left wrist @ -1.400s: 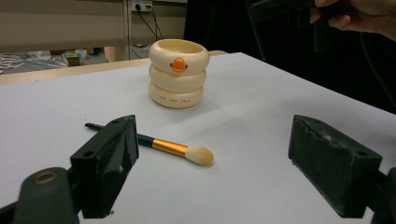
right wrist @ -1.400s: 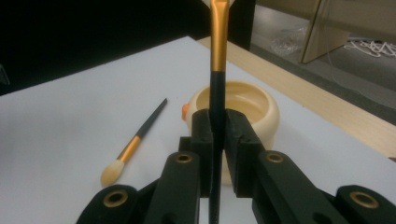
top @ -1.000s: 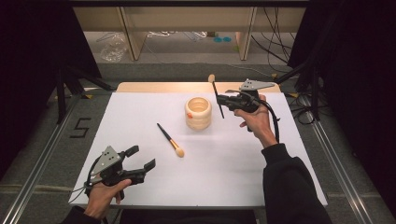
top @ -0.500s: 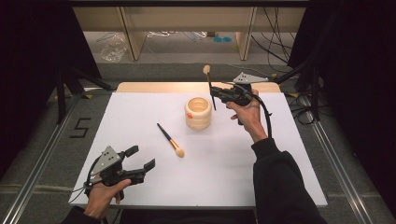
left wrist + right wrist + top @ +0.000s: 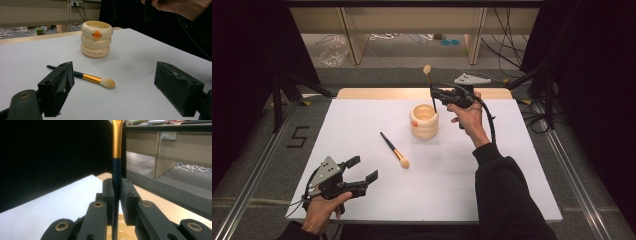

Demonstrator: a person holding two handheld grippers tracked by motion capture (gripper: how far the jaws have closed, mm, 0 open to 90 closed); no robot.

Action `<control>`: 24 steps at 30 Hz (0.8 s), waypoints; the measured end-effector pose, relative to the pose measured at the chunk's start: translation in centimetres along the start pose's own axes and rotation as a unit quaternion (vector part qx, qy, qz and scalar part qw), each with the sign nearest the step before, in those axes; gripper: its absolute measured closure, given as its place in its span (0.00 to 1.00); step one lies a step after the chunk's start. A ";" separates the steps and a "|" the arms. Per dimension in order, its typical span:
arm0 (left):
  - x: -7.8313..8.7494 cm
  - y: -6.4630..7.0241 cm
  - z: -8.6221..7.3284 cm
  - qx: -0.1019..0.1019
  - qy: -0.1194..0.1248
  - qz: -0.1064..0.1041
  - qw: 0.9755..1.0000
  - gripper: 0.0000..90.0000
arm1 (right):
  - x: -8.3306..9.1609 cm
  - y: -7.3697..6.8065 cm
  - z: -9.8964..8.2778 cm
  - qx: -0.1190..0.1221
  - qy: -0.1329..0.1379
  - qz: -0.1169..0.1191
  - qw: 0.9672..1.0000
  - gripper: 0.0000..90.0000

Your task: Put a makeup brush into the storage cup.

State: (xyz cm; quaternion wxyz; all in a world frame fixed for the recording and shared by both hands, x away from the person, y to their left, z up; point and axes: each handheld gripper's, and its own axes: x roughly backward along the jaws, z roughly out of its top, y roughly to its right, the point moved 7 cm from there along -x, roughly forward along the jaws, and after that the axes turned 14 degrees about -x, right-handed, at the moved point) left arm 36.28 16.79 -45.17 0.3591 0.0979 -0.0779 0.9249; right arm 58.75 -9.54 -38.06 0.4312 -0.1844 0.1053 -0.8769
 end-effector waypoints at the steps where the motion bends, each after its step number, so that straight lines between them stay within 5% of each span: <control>1: 0.0 0.0 0.0 0.000 0.000 0.000 1.000 0.18 | -0.1 0.0 0.1 0.000 0.001 0.000 1.000 0.93; 24: 0.0 -0.1 0.0 0.001 0.000 0.002 1.000 0.18 | -2.8 0.9 -0.8 -0.013 0.008 -0.006 1.000 0.93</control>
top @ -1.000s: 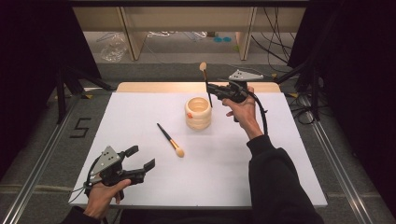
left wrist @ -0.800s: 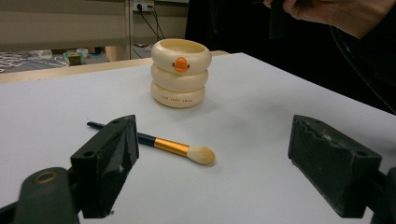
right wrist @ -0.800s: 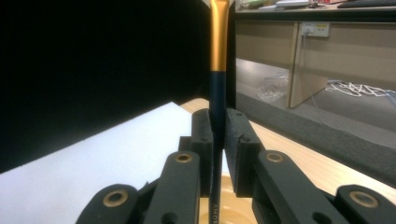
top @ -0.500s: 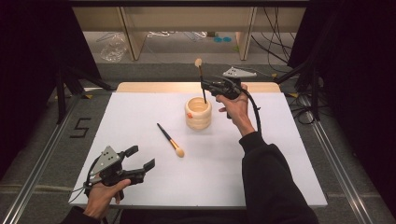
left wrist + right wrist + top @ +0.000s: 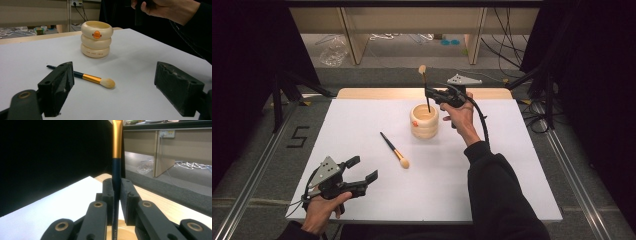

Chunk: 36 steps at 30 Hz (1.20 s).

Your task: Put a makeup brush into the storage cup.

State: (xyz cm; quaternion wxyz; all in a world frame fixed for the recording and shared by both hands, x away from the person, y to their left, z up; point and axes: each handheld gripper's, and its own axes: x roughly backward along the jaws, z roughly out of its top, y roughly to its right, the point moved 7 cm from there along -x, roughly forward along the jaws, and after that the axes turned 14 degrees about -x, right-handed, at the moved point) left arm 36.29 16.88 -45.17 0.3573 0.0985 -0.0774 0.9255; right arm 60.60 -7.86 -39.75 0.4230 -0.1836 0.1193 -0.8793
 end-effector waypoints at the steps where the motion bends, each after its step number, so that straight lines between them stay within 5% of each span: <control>1: 0.0 0.0 0.0 0.000 0.000 0.000 1.000 0.18 | -0.1 0.1 0.0 0.003 0.002 -0.001 1.000 0.93; 36: 0.1 0.0 0.0 0.000 0.002 0.000 1.000 0.18 | -1.5 0.5 -2.8 -0.005 -0.032 -0.008 0.999 0.93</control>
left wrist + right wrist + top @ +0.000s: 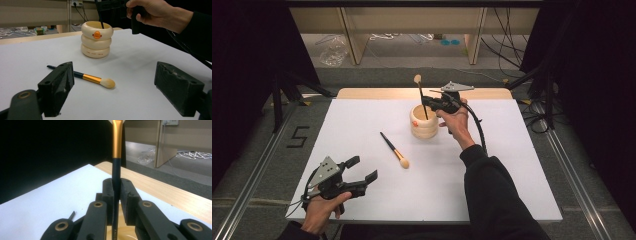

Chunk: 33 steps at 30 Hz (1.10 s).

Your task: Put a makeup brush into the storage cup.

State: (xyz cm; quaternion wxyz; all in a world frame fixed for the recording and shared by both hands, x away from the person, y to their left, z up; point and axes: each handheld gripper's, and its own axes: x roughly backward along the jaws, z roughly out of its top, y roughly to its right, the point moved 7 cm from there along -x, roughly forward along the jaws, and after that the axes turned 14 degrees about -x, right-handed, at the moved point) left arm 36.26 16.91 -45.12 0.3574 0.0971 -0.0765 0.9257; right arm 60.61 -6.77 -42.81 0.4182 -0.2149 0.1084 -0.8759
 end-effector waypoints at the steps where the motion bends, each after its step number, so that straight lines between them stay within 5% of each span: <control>1: 0.0 0.0 0.0 0.000 0.000 0.000 1.000 0.18 | 0.0 0.0 -0.1 -0.002 -0.002 0.001 1.000 0.93; 24: 0.0 0.0 0.0 0.001 0.000 0.001 1.000 0.18 | -0.2 0.3 -1.2 0.007 -0.025 -0.009 1.000 0.90; 33: 0.0 -0.1 0.0 0.002 -0.001 0.001 1.000 0.18 | 0.2 0.4 -0.8 -0.001 -0.028 -0.036 0.999 0.53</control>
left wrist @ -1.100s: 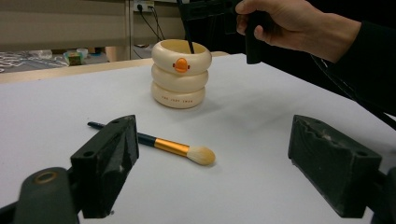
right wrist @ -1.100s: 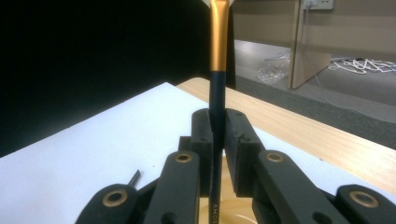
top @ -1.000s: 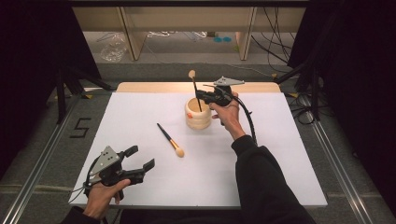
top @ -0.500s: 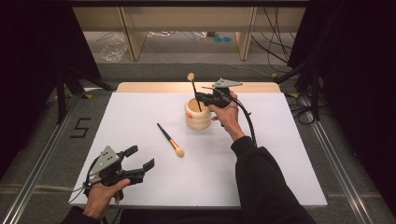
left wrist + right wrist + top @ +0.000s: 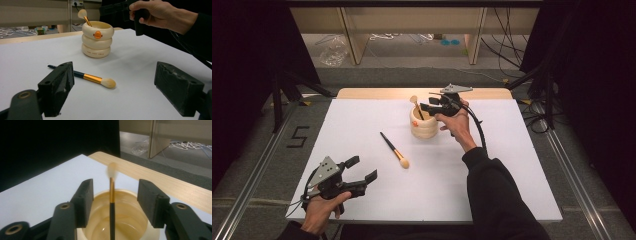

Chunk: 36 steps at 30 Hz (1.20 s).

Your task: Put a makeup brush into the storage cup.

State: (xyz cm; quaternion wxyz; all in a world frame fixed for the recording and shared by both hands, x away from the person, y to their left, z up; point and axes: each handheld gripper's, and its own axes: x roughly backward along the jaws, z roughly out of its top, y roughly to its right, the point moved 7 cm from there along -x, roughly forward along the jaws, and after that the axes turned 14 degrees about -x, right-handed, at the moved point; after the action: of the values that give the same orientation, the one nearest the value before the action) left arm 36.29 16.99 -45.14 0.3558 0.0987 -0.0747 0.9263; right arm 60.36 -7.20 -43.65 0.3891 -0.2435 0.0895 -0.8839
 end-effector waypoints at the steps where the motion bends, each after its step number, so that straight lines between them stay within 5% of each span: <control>1: 0.0 0.0 0.0 0.000 0.000 0.000 1.000 0.18 | 0.2 -0.1 0.1 -0.002 -0.002 0.000 1.000 0.50; 9: 0.0 0.0 0.0 -0.002 -0.001 0.001 1.000 0.18 | 2.5 -0.9 0.1 0.019 0.002 -0.014 1.000 0.35; 16: 0.0 0.1 0.0 -0.002 -0.003 0.000 1.000 0.18 | 4.3 -1.1 -0.5 0.033 0.010 -0.021 0.999 0.32; 36: 0.1 0.0 0.0 -0.003 -0.001 -0.001 1.000 0.18 | 9.4 -2.9 -1.1 0.022 0.047 -0.021 0.998 0.28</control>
State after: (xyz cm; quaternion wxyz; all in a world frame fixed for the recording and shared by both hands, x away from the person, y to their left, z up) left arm 36.24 17.01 -45.14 0.3569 0.0984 -0.0778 0.9257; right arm 52.47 -12.13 -40.14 0.3707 -0.1944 0.0827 -0.9044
